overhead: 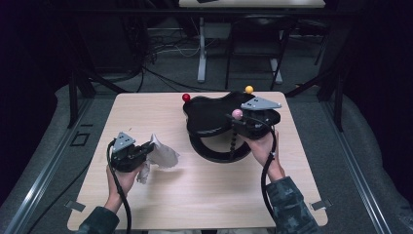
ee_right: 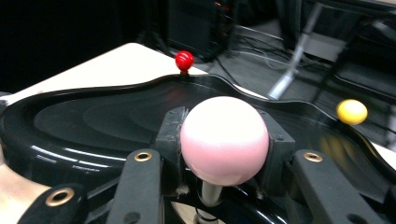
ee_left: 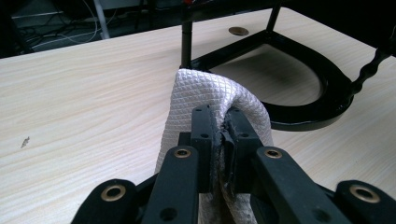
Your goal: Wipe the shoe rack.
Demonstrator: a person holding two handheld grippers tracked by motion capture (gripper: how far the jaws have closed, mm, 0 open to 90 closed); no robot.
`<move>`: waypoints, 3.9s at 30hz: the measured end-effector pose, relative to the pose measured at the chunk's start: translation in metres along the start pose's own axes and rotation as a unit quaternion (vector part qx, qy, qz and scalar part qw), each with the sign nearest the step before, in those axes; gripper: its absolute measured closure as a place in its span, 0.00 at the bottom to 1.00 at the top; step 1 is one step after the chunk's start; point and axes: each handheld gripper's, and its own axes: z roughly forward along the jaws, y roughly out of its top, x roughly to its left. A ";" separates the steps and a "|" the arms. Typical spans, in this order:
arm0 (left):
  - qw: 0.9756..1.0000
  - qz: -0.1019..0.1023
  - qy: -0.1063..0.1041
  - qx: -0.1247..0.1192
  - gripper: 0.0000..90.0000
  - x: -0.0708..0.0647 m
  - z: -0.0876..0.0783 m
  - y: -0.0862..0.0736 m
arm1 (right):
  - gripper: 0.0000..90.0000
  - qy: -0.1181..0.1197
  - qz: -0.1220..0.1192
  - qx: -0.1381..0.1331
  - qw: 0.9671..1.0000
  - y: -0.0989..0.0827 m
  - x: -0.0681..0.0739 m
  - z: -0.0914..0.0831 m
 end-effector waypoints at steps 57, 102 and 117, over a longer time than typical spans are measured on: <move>0.996 -0.022 0.074 0.041 0.93 0.038 0.104 0.054 | 0.66 -0.014 -0.057 0.017 0.998 0.010 0.018 0.016; 0.995 0.026 -0.079 -0.052 0.93 -0.043 0.018 0.057 | 0.67 -0.027 -0.046 0.013 0.998 0.009 0.020 0.018; 0.989 0.068 -0.112 -0.072 0.93 -0.087 -0.015 0.068 | 0.67 -0.025 -0.047 0.016 0.998 0.010 0.020 0.018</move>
